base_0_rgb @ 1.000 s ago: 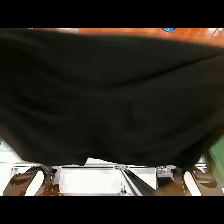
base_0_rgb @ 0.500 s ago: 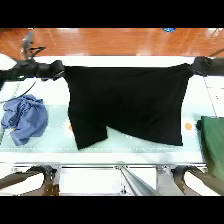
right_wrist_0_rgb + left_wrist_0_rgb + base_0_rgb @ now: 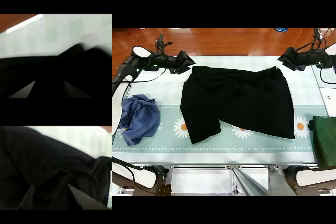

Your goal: Fold the shirts.

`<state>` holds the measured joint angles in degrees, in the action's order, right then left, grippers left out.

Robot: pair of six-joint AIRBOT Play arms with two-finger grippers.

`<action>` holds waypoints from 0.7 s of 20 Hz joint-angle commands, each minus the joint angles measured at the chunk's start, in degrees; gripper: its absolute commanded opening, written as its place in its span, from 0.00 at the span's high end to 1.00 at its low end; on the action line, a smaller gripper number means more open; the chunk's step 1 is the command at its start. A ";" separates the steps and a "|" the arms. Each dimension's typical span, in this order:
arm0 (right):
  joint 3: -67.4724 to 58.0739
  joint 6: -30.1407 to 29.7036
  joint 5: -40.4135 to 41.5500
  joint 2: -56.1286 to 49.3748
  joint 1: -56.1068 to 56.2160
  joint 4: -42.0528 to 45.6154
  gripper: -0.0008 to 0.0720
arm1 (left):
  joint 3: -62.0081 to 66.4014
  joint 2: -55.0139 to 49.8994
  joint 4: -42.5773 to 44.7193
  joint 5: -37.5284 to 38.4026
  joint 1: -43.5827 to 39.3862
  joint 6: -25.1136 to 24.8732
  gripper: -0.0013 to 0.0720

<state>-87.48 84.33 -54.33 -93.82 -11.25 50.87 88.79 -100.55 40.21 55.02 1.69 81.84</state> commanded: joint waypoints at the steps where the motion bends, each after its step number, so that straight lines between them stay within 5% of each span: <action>1: -1.01 0.57 -11.61 -0.04 -5.60 0.02 0.42 | 2.14 -0.68 2.95 15.89 7.10 1.36 0.29; 3: 1.03 1.95 -17.42 3.50 -10.54 7.54 0.43 | 0.92 0.81 6.93 23.17 12.02 1.01 0.29; 6: 15.47 4.81 -11.21 14.12 -15.10 13.57 0.43 | -12.02 7.69 8.90 22.40 16.37 -3.41 0.29; 8: 29.29 2.51 -6.54 21.59 -17.97 9.64 0.43 | -23.08 11.56 8.92 18.01 18.25 -3.82 0.29; 11: 45.27 -9.46 -6.03 31.56 -22.69 -4.70 0.43 | -32.24 12.20 5.75 17.42 21.09 -6.78 0.29; 14: 52.92 -12.09 -7.13 38.69 -24.72 -7.67 0.43 | -36.22 11.02 -0.83 16.09 20.33 -9.22 0.29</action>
<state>-44.01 77.28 -61.56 -62.35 -33.34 48.82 58.13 -89.52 43.94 72.23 21.43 75.37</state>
